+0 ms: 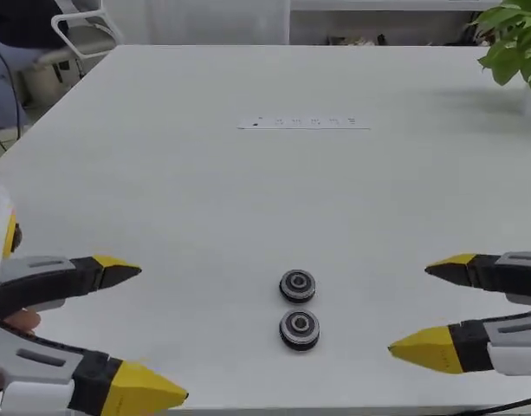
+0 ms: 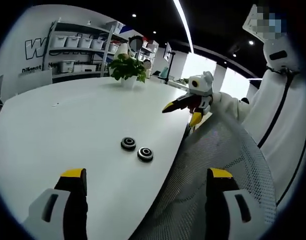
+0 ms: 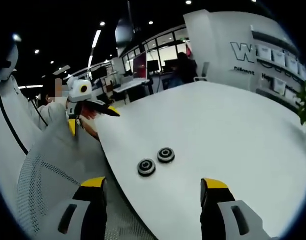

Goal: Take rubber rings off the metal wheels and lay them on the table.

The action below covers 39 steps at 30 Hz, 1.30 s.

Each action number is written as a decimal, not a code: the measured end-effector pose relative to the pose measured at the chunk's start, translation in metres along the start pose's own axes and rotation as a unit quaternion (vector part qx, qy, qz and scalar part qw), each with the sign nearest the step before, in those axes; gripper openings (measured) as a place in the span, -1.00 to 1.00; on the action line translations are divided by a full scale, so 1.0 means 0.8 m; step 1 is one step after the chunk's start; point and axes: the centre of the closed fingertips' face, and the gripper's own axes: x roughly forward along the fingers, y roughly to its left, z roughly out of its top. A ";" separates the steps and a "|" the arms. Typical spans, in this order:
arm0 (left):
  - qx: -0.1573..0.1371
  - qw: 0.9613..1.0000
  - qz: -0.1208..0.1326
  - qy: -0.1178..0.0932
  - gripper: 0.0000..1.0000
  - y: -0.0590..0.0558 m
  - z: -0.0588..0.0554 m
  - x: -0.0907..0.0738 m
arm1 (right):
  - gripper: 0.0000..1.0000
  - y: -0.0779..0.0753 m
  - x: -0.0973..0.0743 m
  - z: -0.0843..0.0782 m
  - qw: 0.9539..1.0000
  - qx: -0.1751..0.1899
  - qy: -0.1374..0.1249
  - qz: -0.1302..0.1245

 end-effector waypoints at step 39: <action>0.214 0.975 -0.035 -0.042 0.62 0.011 0.156 0.085 | -0.27 -0.003 0.071 0.143 0.987 -0.136 -0.064 0.054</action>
